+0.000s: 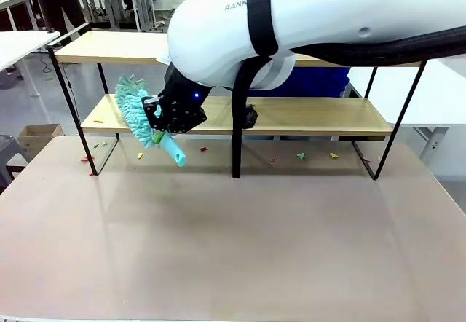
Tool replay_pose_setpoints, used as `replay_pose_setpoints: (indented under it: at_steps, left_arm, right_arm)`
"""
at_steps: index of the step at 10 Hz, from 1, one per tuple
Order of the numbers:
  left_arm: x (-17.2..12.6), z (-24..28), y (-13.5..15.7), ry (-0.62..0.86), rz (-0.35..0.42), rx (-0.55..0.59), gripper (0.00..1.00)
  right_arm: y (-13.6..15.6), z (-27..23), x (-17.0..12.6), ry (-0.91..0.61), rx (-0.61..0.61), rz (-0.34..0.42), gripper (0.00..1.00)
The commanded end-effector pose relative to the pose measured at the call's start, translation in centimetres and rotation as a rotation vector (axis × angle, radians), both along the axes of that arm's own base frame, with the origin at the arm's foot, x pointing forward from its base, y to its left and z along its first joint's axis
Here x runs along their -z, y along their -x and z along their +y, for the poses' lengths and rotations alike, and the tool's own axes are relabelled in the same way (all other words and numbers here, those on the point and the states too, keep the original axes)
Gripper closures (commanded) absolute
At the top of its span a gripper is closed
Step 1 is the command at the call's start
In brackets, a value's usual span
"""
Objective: Clean the shelves.
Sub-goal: Clean a randomly selected level of the Shelf with the Duster.
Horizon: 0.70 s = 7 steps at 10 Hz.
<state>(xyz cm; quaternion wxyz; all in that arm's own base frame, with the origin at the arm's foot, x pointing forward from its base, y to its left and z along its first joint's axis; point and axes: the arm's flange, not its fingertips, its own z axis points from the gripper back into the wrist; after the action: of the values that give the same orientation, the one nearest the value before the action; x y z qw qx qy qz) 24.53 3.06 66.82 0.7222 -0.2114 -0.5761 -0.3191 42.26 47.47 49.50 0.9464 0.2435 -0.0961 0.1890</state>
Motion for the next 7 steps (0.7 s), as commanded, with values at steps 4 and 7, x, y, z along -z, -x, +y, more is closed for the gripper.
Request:
replay_pose_setpoints:
  at_steps: [4,7]
  left_arm:
    - [0.1,-0.2,0.0,-0.002,0.004,-0.008,0.00]
    - [0.1,-0.2,0.0,-0.002,0.004,-0.008,0.00]
  right_arm:
    - [1.4,2.4,-1.2,0.136,-0.251,0.051,0.88]
    - [2.9,-1.2,-3.0,0.083,-0.568,0.087,0.88]
